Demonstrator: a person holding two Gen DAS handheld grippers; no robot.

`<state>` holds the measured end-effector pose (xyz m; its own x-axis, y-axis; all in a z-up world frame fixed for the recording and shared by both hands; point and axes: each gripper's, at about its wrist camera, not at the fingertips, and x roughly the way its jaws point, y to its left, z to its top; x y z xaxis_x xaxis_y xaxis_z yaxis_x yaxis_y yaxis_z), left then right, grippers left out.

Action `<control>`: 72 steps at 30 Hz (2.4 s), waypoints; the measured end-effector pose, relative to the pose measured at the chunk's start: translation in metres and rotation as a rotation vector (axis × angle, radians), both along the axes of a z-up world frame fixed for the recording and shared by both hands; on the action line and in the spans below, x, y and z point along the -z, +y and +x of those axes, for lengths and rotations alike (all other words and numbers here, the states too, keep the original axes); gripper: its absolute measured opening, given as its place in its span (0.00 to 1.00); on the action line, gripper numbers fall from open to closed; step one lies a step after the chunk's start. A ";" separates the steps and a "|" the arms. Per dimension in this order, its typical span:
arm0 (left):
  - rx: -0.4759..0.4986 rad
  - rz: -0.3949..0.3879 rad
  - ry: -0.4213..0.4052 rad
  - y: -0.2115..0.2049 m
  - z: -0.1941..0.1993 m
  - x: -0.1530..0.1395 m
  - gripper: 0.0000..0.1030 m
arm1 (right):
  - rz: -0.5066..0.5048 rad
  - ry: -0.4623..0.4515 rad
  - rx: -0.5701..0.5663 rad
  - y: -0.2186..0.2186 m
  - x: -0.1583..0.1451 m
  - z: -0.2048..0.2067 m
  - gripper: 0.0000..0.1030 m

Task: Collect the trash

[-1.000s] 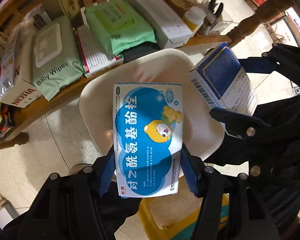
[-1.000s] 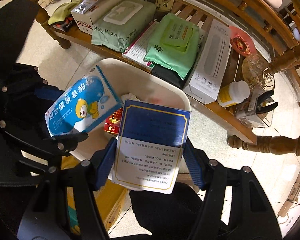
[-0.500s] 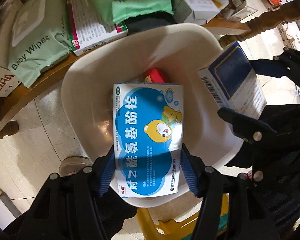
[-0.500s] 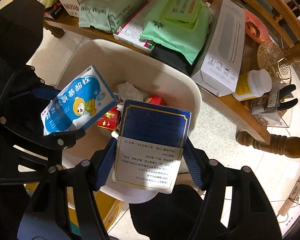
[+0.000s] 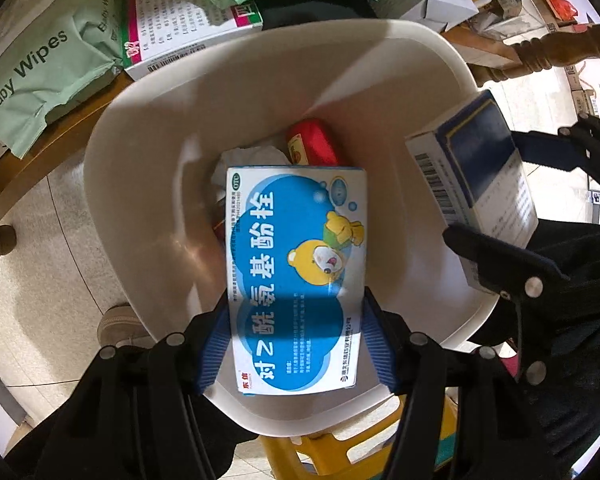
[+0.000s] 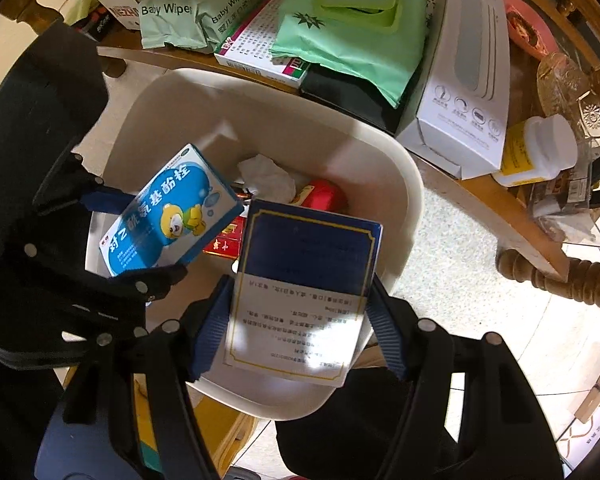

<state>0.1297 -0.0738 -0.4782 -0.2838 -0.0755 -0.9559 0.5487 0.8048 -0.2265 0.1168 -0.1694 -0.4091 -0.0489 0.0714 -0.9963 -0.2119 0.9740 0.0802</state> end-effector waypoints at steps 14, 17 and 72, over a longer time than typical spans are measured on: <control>-0.082 0.041 0.047 0.012 0.010 0.015 0.67 | -0.001 0.030 0.045 -0.007 0.008 0.010 0.77; -0.092 0.043 0.030 0.013 0.013 0.009 0.69 | 0.010 0.034 0.065 -0.009 0.008 0.012 0.77; -0.467 -0.210 -0.980 0.038 -0.093 -0.374 0.93 | -0.200 -0.993 0.353 -0.002 -0.360 -0.143 0.94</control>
<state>0.0366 -0.0361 -0.1043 0.6879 -0.1650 -0.7068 0.2176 0.9759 -0.0160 -0.0258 -0.1711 -0.0488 0.7807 -0.2462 -0.5743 0.2019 0.9692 -0.1410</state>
